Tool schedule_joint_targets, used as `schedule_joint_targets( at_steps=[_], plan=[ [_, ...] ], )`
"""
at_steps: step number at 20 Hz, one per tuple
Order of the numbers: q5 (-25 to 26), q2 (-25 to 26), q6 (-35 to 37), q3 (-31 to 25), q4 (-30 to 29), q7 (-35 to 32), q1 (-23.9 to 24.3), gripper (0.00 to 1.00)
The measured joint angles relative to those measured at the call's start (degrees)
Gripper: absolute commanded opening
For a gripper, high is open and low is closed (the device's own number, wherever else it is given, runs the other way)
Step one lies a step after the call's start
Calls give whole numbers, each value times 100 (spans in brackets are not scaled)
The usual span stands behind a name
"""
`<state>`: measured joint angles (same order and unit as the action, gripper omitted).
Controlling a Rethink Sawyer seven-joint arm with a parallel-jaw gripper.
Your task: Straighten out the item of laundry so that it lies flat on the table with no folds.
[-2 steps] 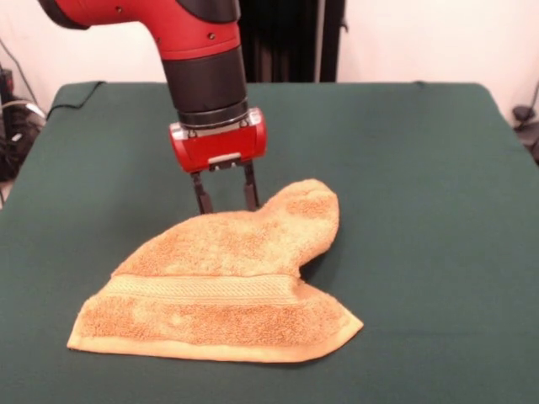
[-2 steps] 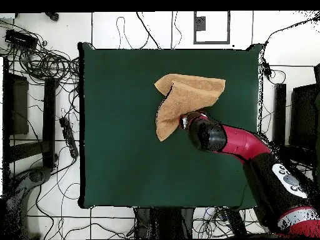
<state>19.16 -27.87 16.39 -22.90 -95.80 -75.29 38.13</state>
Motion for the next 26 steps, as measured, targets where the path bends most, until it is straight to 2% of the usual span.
schedule_joint_targets(
  at_steps=[7,11,23,24,26],
  plan=[
    [277,-27,88,-259,99,0,76,100],
    [265,-50,89,-255,114,0,49,100],
    [-538,-63,399,-233,121,0,15,100],
    [-596,-57,419,-233,123,0,32,0],
    [-605,-53,419,-233,122,0,39,0]
  ],
)
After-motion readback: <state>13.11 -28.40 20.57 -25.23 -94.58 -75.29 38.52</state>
